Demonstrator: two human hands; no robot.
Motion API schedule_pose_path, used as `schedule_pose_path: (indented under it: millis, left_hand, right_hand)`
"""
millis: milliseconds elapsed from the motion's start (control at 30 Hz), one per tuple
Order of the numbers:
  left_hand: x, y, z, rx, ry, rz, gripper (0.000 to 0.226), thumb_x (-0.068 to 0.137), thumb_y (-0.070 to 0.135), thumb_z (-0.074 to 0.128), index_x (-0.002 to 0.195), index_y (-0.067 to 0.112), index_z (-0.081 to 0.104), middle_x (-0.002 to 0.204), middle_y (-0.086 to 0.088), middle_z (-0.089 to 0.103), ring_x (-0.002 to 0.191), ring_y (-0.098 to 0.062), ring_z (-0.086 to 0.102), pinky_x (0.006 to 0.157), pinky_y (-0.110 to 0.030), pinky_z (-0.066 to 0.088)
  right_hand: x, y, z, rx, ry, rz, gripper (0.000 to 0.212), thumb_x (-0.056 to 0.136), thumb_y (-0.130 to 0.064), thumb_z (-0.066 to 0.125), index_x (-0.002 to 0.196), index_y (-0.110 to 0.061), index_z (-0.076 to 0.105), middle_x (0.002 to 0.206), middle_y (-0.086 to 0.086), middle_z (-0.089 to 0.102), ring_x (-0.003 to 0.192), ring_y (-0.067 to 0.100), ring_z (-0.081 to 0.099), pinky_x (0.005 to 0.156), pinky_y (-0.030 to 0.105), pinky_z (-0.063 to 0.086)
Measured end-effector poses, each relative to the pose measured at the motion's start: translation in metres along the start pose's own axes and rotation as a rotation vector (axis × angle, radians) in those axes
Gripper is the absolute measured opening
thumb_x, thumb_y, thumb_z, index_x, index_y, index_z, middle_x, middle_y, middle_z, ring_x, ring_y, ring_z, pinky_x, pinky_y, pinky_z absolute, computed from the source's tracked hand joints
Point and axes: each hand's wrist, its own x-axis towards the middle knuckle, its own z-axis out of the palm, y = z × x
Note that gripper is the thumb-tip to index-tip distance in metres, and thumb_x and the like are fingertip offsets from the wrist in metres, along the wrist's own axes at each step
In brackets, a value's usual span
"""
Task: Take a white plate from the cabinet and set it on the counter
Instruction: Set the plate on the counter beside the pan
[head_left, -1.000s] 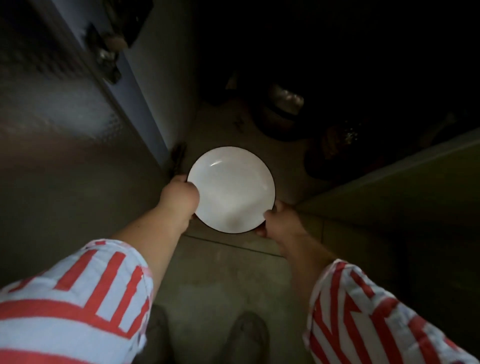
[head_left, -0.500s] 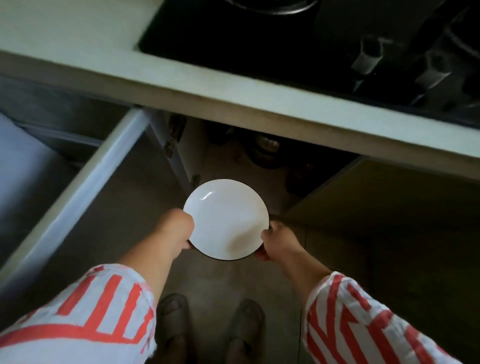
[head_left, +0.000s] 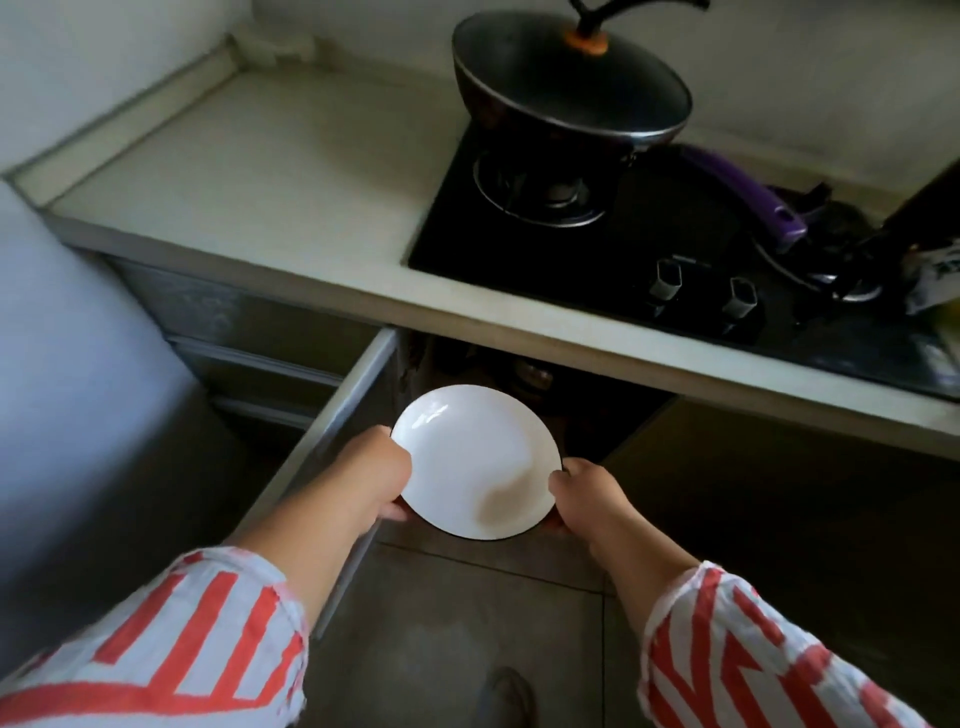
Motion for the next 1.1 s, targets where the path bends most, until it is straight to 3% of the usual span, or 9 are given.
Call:
schedule_pose_path:
  millis: [133,267,400,500,700,967,1100]
  left_hand:
    - [-0.031,0.019,-0.053,-0.031,-0.023,0.104,0.045,0.090,0.009,0.037,0.132,0.021,0.047,0.125,-0.008,0.054,0.096,-0.027,0.057,0.043,-0.030,0.052]
    - [-0.057,0.048,-0.133,-0.123,-0.005,0.209,0.042,0.087,0.008,0.034,0.123,0.018,0.053,0.117,-0.009,0.060,0.096,-0.028,0.061,0.055,-0.036,0.056]
    - [-0.062,0.072,-0.159,-0.249,0.045,0.274,0.039,0.088,0.005,0.033,0.118,0.014,0.057,0.114,-0.010,0.062,0.088,-0.024,0.062,0.049,-0.033,0.055]
    - [-0.053,0.090,-0.181,-0.330,0.089,0.296,0.035,0.089,0.003,0.033,0.113,0.012,0.057,0.100,-0.008,0.062,0.083,-0.025,0.062,0.049,-0.034,0.055]
    - [-0.004,0.127,-0.196,-0.429,0.163,0.309,0.038,0.088,0.003,0.035,0.114,0.012,0.061,0.108,-0.009,0.063,0.085,-0.022,0.061,0.049,-0.032,0.051]
    - [0.087,0.182,-0.180,-0.464,0.225,0.237,0.041,0.083,-0.002,0.031,0.102,0.020,0.060,0.091,-0.003,0.064,0.079,-0.021,0.060,0.061,-0.031,0.052]
    - [0.123,0.205,-0.177,-0.513,0.266,0.210,0.039,0.080,-0.006,0.032,0.100,0.015,0.058,0.083,-0.003,0.062,0.072,-0.018,0.059,0.059,-0.032,0.052]
  right_hand:
    - [-0.035,-0.039,0.010,0.058,0.046,-0.060,0.038,0.093,-0.015,0.037,0.127,-0.014,0.053,0.088,0.005,0.061,0.058,0.017,0.061,0.030,0.012,0.039]
    - [-0.074,-0.114,0.025,0.058,0.082,-0.177,0.023,0.091,-0.016,0.039,0.099,-0.013,0.060,0.086,0.010,0.065,0.076,0.027,0.065,0.055,0.027,0.052]
    - [-0.077,-0.154,0.023,0.119,0.078,-0.265,0.021,0.090,-0.011,0.038,0.092,-0.012,0.059,0.065,0.008,0.063,0.041,0.013,0.062,0.033,0.014,0.042]
    - [-0.074,-0.187,0.028,0.110,0.067,-0.304,0.021,0.091,-0.012,0.037,0.093,-0.013,0.058,0.060,0.006,0.065,0.042,0.013,0.060,0.038,0.018,0.045]
    - [-0.026,-0.242,0.034,0.124,0.037,-0.352,0.019,0.091,-0.012,0.040,0.099,-0.012,0.057,0.068,0.007,0.065,0.048,0.013,0.059,0.036,0.018,0.042]
    - [0.078,-0.295,0.035,0.142,-0.074,-0.350,0.018,0.092,-0.007,0.038,0.086,-0.013,0.054,0.063,0.007,0.064,0.048,0.014,0.059,0.041,0.020,0.045]
    - [0.123,-0.324,0.036,0.177,-0.105,-0.334,0.022,0.090,-0.007,0.040,0.075,-0.016,0.052,0.060,0.006,0.062,0.052,0.018,0.061,0.056,0.032,0.055]
